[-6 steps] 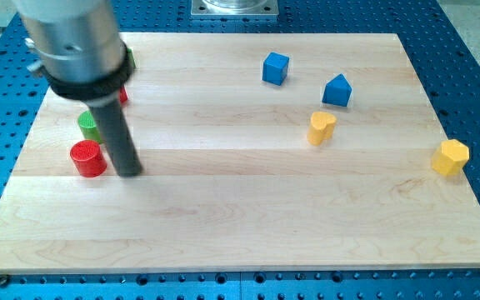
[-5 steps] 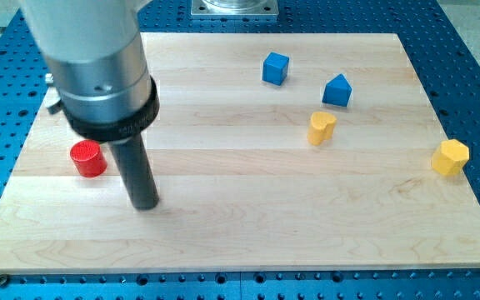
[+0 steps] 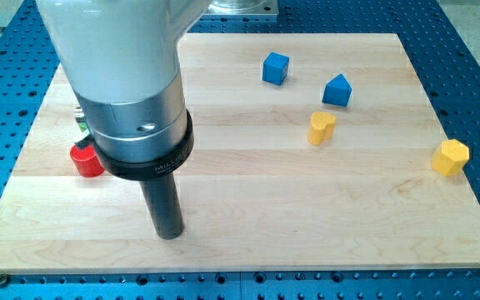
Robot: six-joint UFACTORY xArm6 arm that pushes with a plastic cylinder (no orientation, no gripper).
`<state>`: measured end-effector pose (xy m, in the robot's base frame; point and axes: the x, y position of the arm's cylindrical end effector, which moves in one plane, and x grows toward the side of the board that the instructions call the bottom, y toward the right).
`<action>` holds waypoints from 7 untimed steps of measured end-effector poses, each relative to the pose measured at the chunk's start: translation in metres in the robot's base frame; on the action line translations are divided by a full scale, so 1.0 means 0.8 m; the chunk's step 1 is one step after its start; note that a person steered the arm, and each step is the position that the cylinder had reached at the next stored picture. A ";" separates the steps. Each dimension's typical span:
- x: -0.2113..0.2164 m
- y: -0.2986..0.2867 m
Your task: Move the triangle below the blue cube
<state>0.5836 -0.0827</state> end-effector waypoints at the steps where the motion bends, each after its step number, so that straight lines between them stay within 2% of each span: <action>1: 0.010 0.000; 3: 0.021 0.017; 4: -0.001 0.100; 5: -0.019 0.150; 7: -0.029 0.210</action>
<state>0.5602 0.0850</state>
